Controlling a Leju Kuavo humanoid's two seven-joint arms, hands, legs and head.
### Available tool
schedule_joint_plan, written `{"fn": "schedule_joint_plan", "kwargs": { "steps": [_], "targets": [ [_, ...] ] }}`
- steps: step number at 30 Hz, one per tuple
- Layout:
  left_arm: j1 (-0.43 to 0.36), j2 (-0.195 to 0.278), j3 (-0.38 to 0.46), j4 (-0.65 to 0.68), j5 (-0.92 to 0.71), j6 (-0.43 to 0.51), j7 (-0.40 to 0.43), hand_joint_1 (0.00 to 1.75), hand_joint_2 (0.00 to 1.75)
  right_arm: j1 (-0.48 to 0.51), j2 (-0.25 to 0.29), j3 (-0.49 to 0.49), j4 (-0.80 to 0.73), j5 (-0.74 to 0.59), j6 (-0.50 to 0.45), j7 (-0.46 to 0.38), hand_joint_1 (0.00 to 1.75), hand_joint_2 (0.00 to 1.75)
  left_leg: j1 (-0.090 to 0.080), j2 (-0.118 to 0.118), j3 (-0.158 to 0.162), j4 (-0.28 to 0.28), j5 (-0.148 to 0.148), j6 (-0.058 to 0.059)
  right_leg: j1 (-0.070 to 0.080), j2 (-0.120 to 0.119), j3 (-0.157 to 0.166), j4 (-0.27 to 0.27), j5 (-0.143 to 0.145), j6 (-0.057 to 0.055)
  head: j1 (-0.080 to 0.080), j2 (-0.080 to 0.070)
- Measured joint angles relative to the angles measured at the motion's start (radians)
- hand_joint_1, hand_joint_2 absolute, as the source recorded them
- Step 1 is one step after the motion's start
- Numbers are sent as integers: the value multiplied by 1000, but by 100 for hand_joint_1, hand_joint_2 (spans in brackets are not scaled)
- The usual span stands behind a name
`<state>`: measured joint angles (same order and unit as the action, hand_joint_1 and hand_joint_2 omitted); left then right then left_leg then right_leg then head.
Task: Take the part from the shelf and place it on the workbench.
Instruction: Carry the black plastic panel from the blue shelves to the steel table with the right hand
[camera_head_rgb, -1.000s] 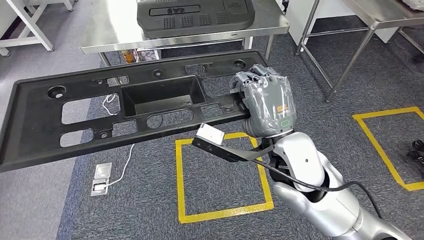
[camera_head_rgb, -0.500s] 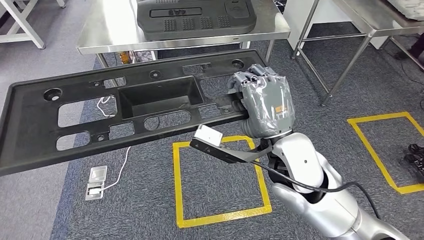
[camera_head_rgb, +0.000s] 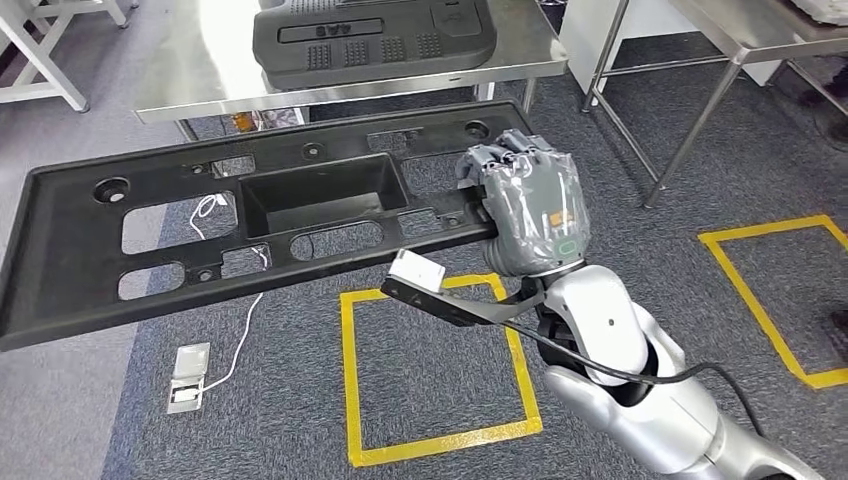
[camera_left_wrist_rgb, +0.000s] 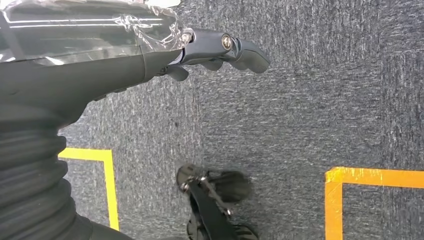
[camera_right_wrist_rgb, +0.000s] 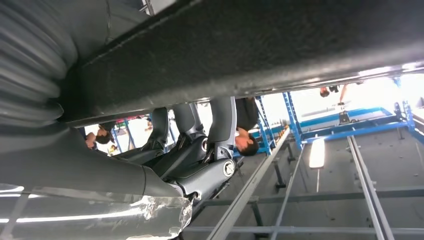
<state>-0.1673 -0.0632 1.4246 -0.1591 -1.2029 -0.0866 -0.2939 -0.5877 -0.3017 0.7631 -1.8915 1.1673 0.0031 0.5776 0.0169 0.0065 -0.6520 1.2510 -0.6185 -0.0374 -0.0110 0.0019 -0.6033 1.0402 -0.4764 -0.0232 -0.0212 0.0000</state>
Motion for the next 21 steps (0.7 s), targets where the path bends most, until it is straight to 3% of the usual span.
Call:
{"fn": "schedule_joint_plan", "kwargs": {
  "steps": [1,2,3,5,6,7,9,11,13,15,16,17,18,20,21],
  "targets": [
    [1,0,0,0,0,0,0,0,175,0,0,2,0,0,1,0,175,175,0,0,-32,49,-9,1,2,1,4,0,-4,-2,-4,0],
    [1,0,0,0,-1,0,0,0,175,0,0,5,0,0,3,0,175,175,-1,0,-49,65,3,3,3,2,10,0,-8,-4,-8,0],
    [1,0,0,0,-1,0,0,0,175,0,0,7,0,0,4,0,175,175,-2,0,-45,37,37,7,5,4,18,0,-14,-4,-13,0],
    [0,1,0,0,-2,-1,0,0,175,0,0,11,0,0,6,0,175,175,-7,-2,2,-92,125,22,7,6,37,-1,-26,-2,-20,0],
    [-1,1,0,0,-2,-1,0,0,175,-1,0,12,0,0,6,0,175,175,-11,-4,26,-153,153,29,8,8,44,0,-32,2,-21,0],
    [-2,1,0,0,-2,-2,0,0,175,-2,0,13,0,0,6,0,175,175,-15,-5,40,-191,163,35,8,8,47,-1,-36,6,-22,0],
    [-3,2,0,0,-2,-2,0,0,175,-3,0,14,0,1,6,0,175,175,-20,-6,47,-213,157,41,7,10,48,-6,-39,16,-21,0],
    [-3,3,0,0,-3,-2,0,0,175,-3,0,15,0,2,6,0,175,175,-14,-5,56,-228,156,48,6,9,50,-1,-47,27,-19,0],
    [-4,3,-1,0,-3,-3,0,0,175,-4,0,15,-1,3,6,-1,175,175,-7,-2,69,-243,157,57,7,7,22,63,-82,36,-9,0],
    [-5,3,-1,0,-3,-3,0,0,175,-3,0,15,-1,3,6,-1,175,175,-7,-1,76,-245,151,62,4,6,-51,193,-132,42,5,0],
    [-5,3,-1,0,-3,-3,0,0,175,-1,0,15,-1,3,6,-1,175,175,-7,0,80,-244,148,63,3,5,-87,247,-143,45,10,0],
    [-5,3,-1,0,-3,-3,0,0,175,0,0,16,-1,3,6,-1,175,175,-6,-1,84,-244,143,63,1,5,-109,270,-135,47,15,0],
    [-5,2,-1,0,-3,-3,0,0,175,0,-1,17,-1,3,6,-1,175,175,-6,-1,90,-243,138,62,-1,4,-111,253,-106,48,19,0],
    [-4,2,-1,0,-4,-3,0,0,175,1,-1,18,-1,5,5,-1,175,175,-4,-2,106,-241,123,55,-3,1,-68,130,-19,46,30,0],
    [-5,2,-2,0,-4,-3,0,0,175,1,-1,18,0,6,5,-1,175,175,-5,-3,112,-238,115,50,-2,-1,-43,67,11,44,34,0]
  ]
}}
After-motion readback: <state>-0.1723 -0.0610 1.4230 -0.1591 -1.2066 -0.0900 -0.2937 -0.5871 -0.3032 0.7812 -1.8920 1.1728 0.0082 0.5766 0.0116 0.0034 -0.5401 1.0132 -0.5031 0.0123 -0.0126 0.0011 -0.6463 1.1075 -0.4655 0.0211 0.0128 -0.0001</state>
